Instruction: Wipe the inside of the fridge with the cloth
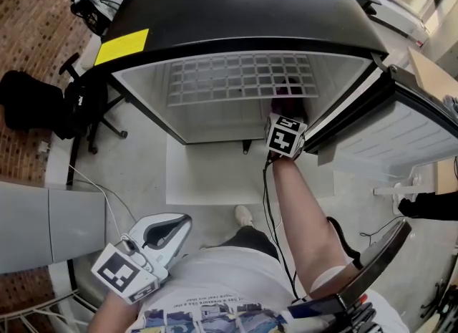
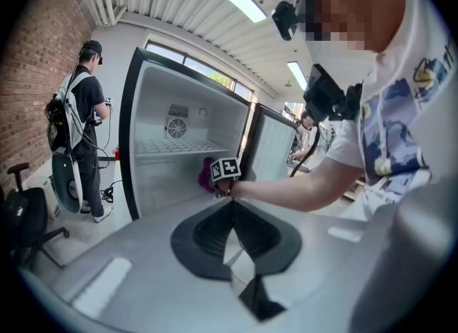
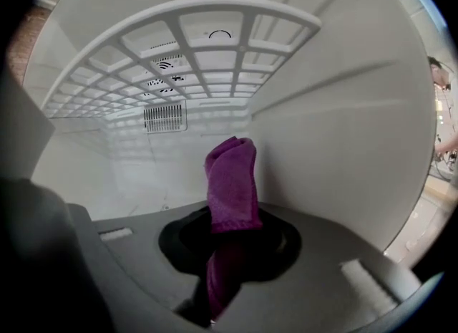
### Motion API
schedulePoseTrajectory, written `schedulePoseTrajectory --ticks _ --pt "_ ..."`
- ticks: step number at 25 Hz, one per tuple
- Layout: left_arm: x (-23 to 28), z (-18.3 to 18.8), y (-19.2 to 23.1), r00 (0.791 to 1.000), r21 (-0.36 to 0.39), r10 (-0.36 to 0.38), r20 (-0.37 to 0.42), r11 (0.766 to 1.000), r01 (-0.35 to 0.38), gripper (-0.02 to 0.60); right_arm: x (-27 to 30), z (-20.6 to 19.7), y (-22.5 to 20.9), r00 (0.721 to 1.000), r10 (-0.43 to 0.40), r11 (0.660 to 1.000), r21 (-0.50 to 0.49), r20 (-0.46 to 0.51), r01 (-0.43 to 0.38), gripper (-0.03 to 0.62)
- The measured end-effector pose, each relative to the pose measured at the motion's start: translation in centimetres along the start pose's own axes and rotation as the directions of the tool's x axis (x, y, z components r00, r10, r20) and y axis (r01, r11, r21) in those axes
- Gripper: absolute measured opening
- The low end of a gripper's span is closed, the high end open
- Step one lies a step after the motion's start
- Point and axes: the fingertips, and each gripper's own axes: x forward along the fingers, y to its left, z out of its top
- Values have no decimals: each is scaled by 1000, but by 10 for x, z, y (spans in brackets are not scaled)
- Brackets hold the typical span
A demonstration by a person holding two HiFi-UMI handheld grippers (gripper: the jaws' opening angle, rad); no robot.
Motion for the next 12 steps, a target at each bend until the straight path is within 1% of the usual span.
schedulePoseTrajectory --ticks 3,6,8,12 --pt "-2 -2 0 1000 -2 -2 6 1000 2 6 -6 4 -2 1000 -12 999 -36 15 12 52" --pt "-8 -6 1 1000 -9 -1 13 1000 1 6 -15 10 7 999 6 998 -61 44 -3 52" --pt "-14 -10 2 1000 -15 3 16 1000 -2 6 -23 14 22 997 38 996 -79 66 -33 52" --pt "-28 -17 2 1000 -29 12 26 1000 -12 6 -36 16 61 987 130 989 -88 98 -121 52"
